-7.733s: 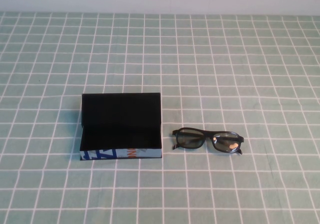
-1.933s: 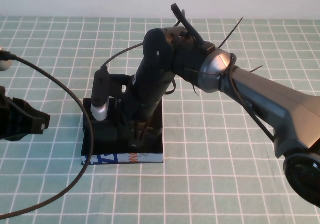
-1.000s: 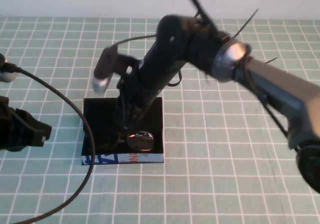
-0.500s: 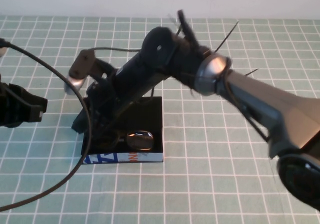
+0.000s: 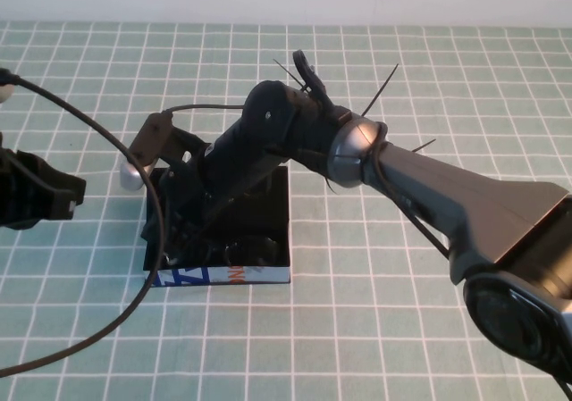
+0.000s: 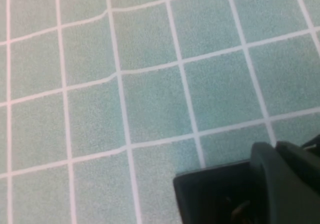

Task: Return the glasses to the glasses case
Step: Place the glasses in the glasses case, then close the glasses case

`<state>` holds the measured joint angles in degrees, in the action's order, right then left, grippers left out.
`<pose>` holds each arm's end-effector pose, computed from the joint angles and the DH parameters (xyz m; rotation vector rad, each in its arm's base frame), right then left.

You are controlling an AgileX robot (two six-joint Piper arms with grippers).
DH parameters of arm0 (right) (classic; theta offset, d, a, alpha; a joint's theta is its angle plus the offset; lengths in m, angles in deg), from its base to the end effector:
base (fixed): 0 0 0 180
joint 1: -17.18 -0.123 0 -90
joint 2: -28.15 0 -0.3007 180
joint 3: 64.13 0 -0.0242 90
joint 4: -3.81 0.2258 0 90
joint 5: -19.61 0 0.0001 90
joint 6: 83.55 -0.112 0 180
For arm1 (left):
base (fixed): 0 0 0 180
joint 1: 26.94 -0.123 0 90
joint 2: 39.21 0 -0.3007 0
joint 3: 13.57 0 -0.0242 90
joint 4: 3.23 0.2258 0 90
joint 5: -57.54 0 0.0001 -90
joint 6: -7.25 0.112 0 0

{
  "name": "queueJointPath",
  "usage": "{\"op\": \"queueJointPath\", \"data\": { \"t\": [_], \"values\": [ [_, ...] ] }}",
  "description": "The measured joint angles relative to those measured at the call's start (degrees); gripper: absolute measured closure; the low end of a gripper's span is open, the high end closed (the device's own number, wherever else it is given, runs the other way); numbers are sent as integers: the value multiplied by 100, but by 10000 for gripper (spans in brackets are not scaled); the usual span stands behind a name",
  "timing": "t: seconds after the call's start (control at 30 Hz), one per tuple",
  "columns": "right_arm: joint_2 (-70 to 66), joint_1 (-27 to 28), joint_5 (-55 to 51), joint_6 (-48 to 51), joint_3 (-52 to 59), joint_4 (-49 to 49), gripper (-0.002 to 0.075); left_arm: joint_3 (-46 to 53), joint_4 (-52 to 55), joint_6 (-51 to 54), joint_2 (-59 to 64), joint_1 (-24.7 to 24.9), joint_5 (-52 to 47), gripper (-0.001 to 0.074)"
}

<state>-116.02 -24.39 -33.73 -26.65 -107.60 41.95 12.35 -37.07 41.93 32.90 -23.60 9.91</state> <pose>0.3542 0.3883 0.1990 -1.6656 1.9076 0.7302 0.1966 -0.0577 0.3229 0.4693 2.3510 -0.4607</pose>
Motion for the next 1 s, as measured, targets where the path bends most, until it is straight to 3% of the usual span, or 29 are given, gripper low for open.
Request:
{"op": "queueJointPath", "data": {
  "t": [0.33, 0.5, 0.73, 1.0],
  "values": [
    [225, 114, 0, -23, 0, -106, 737, 0, 0, 303, 0, 0, -321, 733],
    [875, 516, 48, -271, 0, -106, 737, 139, 23, 709, 0, 371, -280, 734],
    [1146, 1313, 19, -1100, -11, -78, 737, 1307, -46, 783, 0, 1235, 1099, 733],
    [793, 1647, 113, -1512, -11, -63, 737, 2211, -982, 806, 260, 1874, 2887, 733]
  ]
}}
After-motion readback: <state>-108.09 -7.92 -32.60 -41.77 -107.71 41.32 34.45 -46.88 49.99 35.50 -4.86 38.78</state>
